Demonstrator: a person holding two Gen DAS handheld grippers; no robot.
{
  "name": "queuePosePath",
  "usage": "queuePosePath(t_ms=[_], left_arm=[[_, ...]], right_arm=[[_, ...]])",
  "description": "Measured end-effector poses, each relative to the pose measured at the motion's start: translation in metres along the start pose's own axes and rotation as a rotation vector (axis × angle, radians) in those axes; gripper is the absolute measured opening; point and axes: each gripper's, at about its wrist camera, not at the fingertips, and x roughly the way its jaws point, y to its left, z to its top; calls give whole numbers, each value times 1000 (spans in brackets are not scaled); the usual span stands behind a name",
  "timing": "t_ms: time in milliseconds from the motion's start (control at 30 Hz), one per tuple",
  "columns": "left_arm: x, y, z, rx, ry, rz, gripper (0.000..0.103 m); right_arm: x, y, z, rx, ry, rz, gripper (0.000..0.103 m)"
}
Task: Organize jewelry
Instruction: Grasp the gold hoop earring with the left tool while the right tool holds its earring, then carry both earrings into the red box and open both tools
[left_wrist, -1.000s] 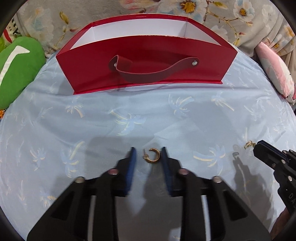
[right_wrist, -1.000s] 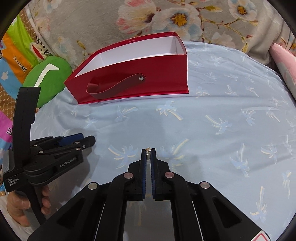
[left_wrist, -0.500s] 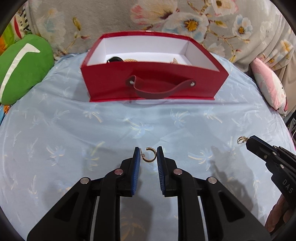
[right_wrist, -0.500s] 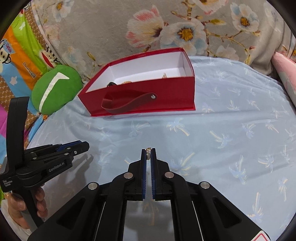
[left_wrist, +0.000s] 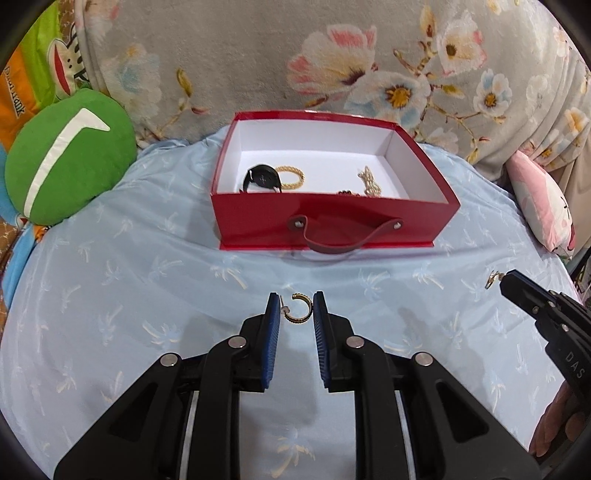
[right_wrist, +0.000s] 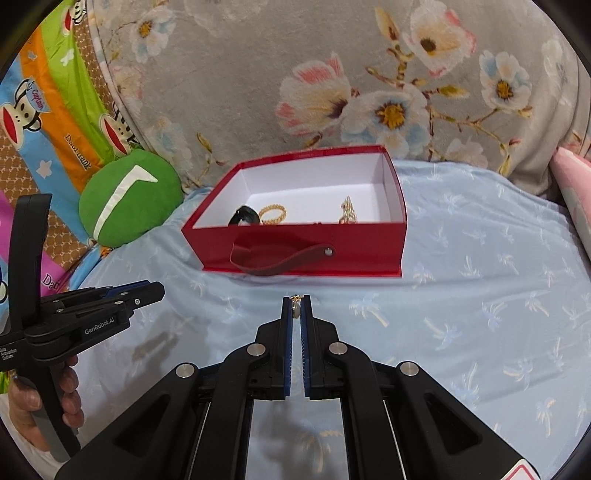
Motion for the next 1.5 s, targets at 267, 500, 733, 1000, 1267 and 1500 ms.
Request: queuePosePath(t_ms=[267,500,733,1000,1267,1500], left_arm=[[-7,1,45,21,-74,56,18],[-4,-3,85,27,-123,89,18],[4,-10,118,19,-156,107,18],[17,-11,133,12,-155,119,18],[24,-2,140,-5,-158,129,18],[27,4,160,-12,-177,136,18]], right_arm=[[-5,3,44,-41,-83,-1,4],[0,4,78,-61,-136,-5,4],[9,5,104,-64,-168,8,4],[24,7,124,-71,-179,22,4],[35,8,128,-84,-173,24,4],[42,6,144,-106,-194,9,4]])
